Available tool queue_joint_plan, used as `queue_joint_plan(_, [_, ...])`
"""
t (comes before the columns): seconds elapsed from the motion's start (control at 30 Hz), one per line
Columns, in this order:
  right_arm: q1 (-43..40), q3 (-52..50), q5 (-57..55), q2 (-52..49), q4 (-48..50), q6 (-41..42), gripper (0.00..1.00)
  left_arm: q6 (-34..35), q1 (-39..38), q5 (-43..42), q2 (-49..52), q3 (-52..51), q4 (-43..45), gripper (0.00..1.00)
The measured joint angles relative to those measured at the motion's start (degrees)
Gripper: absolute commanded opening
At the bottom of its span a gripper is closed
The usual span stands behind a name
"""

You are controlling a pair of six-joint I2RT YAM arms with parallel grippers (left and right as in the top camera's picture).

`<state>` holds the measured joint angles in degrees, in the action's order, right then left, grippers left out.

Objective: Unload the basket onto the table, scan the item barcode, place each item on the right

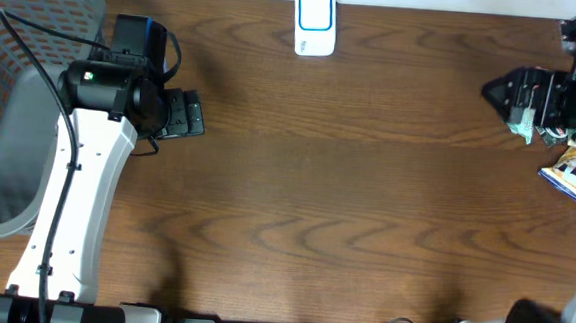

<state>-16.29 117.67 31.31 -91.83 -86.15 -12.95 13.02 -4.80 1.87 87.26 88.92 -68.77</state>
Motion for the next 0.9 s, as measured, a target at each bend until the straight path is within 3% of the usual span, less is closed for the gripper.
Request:
queue_joint_plan(0.23, [5.4,-12.4,-0.3,11.3,5.2,2.0,0.99,0.0,0.0,0.0,0.0,0.0,0.0,0.98])
queue_joint_plan(0.43, [5.9,-29.7,-1.9,23.1,16.0,12.9,0.99,0.0,0.0,0.0,0.0,0.0,0.0,0.98])
queue_joint_plan(0.6, [5.9,-32.6,-2.3,25.7,13.4,18.1,1.00,0.0,0.0,0.0,0.0,0.0,0.0,0.98])
queue_joint_plan(0.9, [5.9,-32.7,-2.5,25.8,9.2,20.3,0.99,0.0,0.0,0.0,0.0,0.0,0.0,0.98])
